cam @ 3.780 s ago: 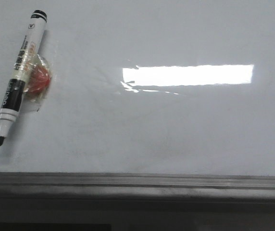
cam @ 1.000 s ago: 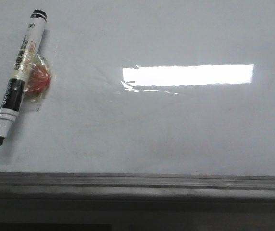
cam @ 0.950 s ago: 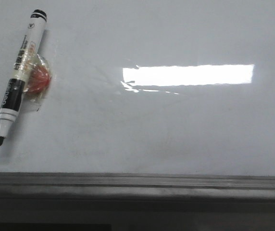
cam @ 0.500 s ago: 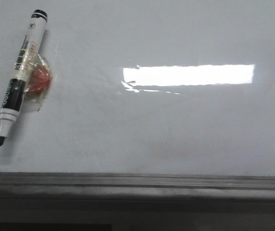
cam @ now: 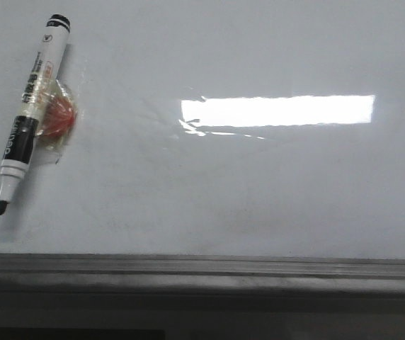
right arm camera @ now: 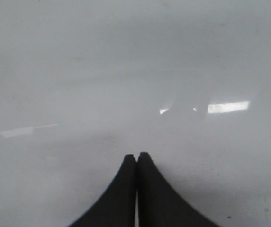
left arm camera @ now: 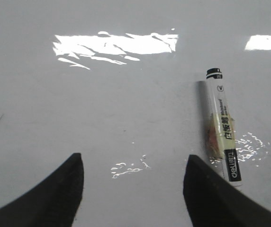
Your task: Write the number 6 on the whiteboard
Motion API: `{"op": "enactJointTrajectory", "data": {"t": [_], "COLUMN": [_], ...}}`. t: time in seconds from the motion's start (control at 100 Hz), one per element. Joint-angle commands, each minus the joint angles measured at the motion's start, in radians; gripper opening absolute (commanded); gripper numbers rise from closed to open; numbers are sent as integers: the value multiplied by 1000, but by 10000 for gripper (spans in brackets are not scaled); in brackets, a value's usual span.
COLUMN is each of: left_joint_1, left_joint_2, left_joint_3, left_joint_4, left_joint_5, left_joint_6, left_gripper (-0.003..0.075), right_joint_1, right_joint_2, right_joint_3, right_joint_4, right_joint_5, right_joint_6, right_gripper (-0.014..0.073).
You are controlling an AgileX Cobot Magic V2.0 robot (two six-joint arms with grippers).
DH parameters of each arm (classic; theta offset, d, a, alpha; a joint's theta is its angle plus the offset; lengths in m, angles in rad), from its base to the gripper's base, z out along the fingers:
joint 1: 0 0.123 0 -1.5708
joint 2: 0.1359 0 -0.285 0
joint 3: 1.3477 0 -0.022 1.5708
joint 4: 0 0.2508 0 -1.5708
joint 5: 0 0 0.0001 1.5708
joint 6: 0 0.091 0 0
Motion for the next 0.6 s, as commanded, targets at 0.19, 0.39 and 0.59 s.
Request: {"op": "enactJointTrajectory", "data": {"t": [0.19,0.39,0.59], "left_joint_1": [-91,-235,-387], "left_joint_2": [-40,-40,-7], "left_joint_3": [-32,-30,-30], "left_joint_4": [227,499,642], "left_joint_5": [-67,-144,-187], "left_joint_6": [-261,-528,-653], "left_gripper": [429,429,430], "right_joint_1": [2,2,2], "right_joint_2": [16,16,16], "right_joint_3": [-26,-26,-26], "right_joint_4": [1,1,1], "right_joint_5": [-65,-65,-65], "right_joint_6": [-9,-9,-9], "right_gripper": [-64,-64,-64]}}
